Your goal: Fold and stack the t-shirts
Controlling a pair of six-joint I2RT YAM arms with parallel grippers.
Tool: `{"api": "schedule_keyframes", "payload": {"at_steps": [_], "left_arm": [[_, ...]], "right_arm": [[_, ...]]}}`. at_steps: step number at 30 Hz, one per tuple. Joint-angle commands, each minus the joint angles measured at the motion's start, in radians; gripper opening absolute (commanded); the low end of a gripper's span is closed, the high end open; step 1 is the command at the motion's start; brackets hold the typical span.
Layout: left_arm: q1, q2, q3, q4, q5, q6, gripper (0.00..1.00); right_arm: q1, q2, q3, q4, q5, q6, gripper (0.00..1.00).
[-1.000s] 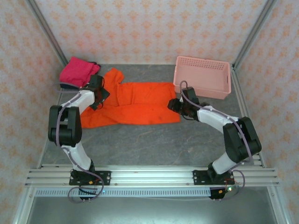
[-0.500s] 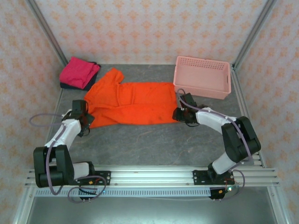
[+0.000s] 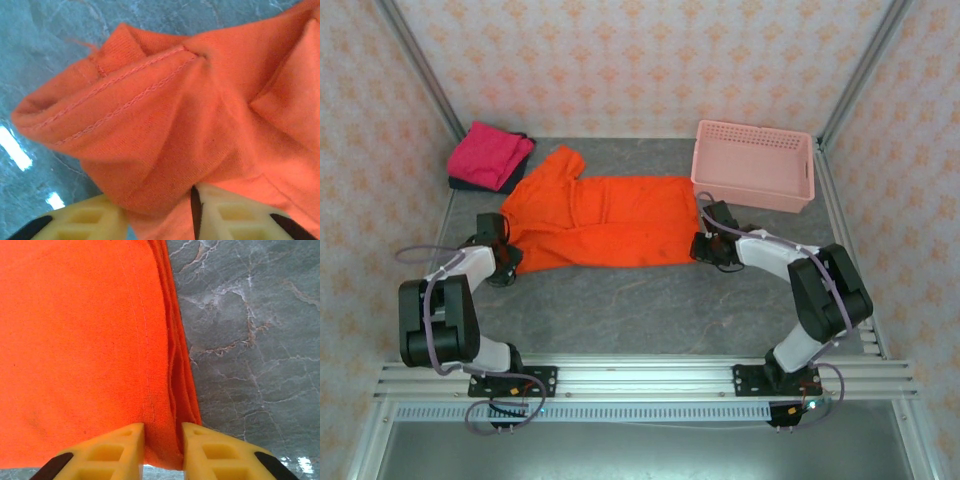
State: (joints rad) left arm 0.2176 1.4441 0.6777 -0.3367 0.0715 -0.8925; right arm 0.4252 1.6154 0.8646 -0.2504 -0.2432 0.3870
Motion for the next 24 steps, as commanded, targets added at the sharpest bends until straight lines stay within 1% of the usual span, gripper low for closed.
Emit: {"api": "schedule_keyframes", "payload": {"at_steps": [1,2,4,5,7,13,19,22,24], "left_arm": [[0.006,0.007,0.02,0.018,-0.012,-0.001,0.21],[0.006,0.006,0.02,0.013,-0.017,0.005,0.13],[0.008,0.002,0.019,0.004,-0.024,0.02,0.02],[0.01,-0.002,0.018,-0.007,-0.033,0.03,0.0],[0.012,-0.012,0.016,-0.03,-0.049,0.049,0.0],[0.041,-0.097,-0.013,-0.11,-0.091,0.088,0.0],[0.046,-0.174,-0.029,-0.171,-0.12,0.125,0.0],[0.046,-0.173,-0.035,-0.181,-0.114,0.13,0.0],[0.045,-0.172,-0.047,-0.19,-0.089,0.128,0.0]], "right_arm": [[0.005,0.02,-0.009,0.003,0.018,-0.001,0.18],[0.004,0.023,-0.008,-0.002,0.025,-0.003,0.15],[0.004,0.029,-0.009,-0.005,0.041,-0.004,0.07],[0.006,0.032,-0.008,-0.006,0.049,-0.004,0.03],[0.003,0.034,-0.008,-0.008,0.058,-0.004,0.0],[-0.006,0.022,-0.016,-0.015,0.098,0.002,0.0],[-0.022,-0.008,-0.04,-0.013,0.115,0.006,0.0],[-0.027,-0.026,-0.058,-0.016,0.115,0.006,0.0],[-0.029,-0.039,-0.072,-0.021,0.113,0.005,0.0]]}}
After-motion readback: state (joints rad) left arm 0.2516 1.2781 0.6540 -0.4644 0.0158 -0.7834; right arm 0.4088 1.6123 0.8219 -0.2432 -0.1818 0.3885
